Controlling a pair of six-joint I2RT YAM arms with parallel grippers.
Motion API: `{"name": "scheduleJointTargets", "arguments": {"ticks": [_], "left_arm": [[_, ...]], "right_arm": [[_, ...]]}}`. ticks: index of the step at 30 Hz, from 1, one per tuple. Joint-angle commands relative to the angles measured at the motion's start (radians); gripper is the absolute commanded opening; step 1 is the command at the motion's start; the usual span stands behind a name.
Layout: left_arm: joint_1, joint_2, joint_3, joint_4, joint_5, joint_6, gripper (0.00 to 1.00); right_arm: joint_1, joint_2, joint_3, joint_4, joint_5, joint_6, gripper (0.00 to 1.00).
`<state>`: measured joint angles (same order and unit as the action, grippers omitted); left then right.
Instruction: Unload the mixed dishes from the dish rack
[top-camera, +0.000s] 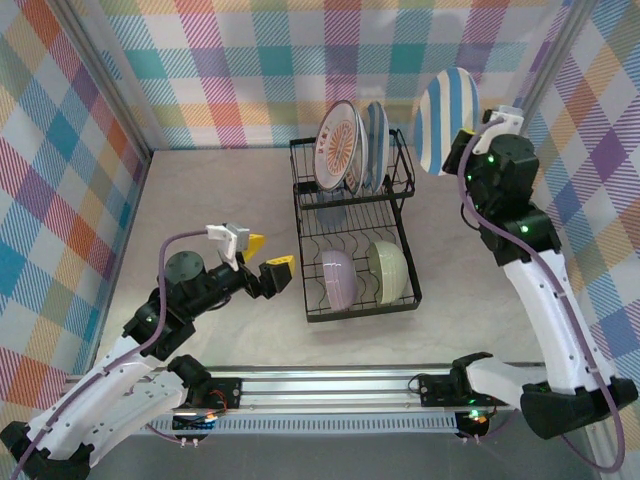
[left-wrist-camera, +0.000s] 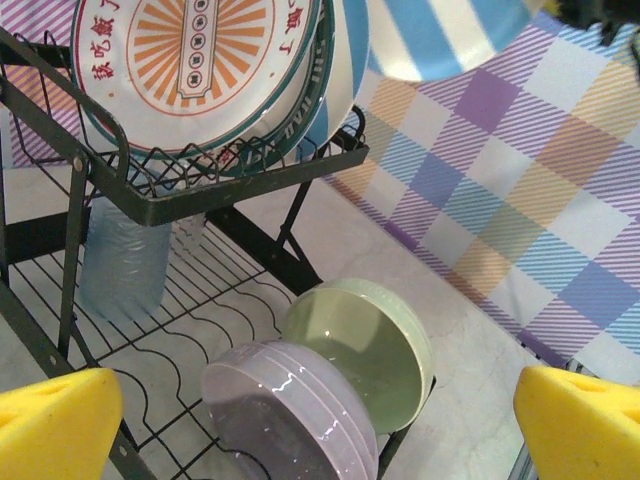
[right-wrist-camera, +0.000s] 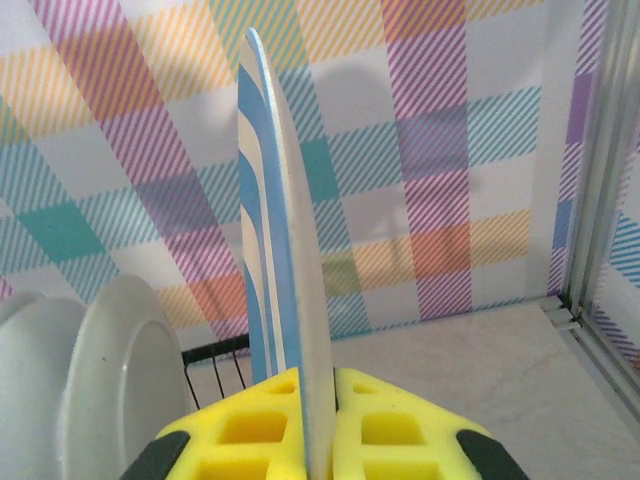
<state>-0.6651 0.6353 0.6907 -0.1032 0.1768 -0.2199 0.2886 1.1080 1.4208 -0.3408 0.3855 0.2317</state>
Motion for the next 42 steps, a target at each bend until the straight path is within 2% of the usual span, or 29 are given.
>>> {"name": "scheduleJointTargets", "arguments": {"ticks": [1,7,12,19,25,32,37,42], "left_arm": [[0.0,0.015,0.066,-0.049,-0.029,-0.016,1.0],[0.001,0.065,0.146,-0.15,-0.058,-0.041,1.0],[0.006,0.106,0.188,-0.195,-0.024,-0.081,1.0],[0.044,0.145,0.264,-0.128,0.133,-0.223,1.0],[0.093,0.212,0.393,-0.114,0.23,-0.345,1.0],[0.133,0.324,0.528,-0.121,0.272,-0.468,0.99],[0.141,0.414,0.588,-0.124,0.304,-0.506,0.93],[0.143,0.466,0.597,-0.043,0.364,-0.547,0.83]], "right_arm": [[0.004,-0.073,0.01,0.005,0.005,0.081,0.0],[0.004,-0.219,-0.023,-0.055,-0.118,0.188,0.0],[0.004,-0.275,-0.01,-0.099,-0.303,0.253,0.0],[0.004,-0.217,0.045,-0.153,-0.626,0.342,0.0],[0.004,-0.134,0.075,-0.101,-0.836,0.42,0.0],[0.004,-0.064,0.094,-0.05,-0.952,0.497,0.0],[0.004,-0.044,0.085,-0.021,-0.996,0.533,0.0],[0.004,-0.031,0.079,-0.002,-1.029,0.559,0.0]]}}
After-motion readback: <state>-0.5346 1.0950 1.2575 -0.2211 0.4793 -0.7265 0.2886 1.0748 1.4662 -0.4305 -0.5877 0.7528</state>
